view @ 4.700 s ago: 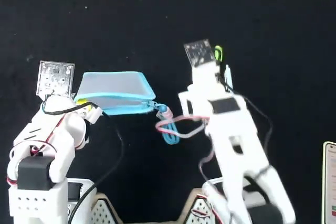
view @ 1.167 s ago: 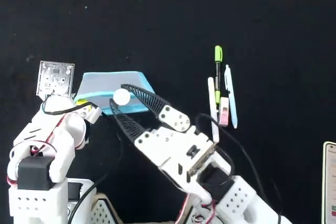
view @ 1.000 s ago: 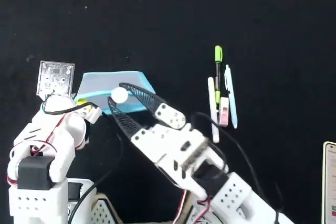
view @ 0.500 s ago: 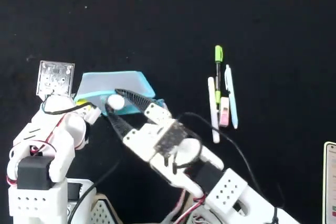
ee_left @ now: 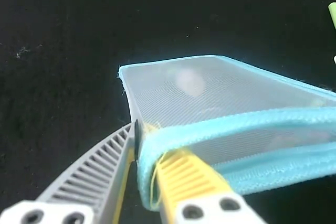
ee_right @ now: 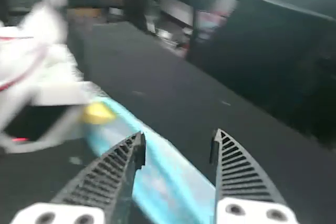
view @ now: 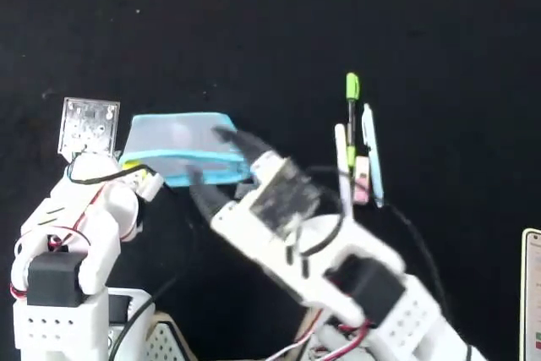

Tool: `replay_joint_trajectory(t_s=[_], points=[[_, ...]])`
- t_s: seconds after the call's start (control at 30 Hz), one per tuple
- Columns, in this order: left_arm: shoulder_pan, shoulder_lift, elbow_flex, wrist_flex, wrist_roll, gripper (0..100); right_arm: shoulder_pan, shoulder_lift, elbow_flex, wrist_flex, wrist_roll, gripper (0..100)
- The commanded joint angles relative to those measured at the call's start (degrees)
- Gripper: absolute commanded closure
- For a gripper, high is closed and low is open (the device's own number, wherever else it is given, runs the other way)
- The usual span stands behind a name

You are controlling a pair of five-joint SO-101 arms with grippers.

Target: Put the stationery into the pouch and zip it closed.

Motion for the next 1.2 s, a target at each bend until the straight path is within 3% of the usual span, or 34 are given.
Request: replay_joint_trajectory(t_s=[0.0, 0.17, 0.3, 0.63, 0.87, 1.17], points=[[-0.57, -0.35, -0.66, 0.09, -0.53, 97, 12.4, 0.84, -10.15, 9.05, -0.62, 80.1], [-0.48, -0.35, -0.66, 0.09, -0.53, 97, 28.75, 4.79, -13.93, 15.74, -8.35, 80.1], [-0.57, -0.35, -0.66, 0.09, -0.53, 97, 36.48, 15.08, -14.11, 16.44, -9.58, 80.1], [-0.57, -0.35, -0.66, 0.09, -0.53, 97, 38.86, 50.07, -25.01, 16.88, -9.58, 80.2], [-0.57, -0.35, -0.66, 0.09, -0.53, 97, 40.97, 73.54, -38.9, 17.41, -9.49, 86.0], [-0.57, -0.35, -0.66, 0.18, -0.53, 97, 44.04, 99.21, -65.36, 32.18, -8.18, 86.0]])
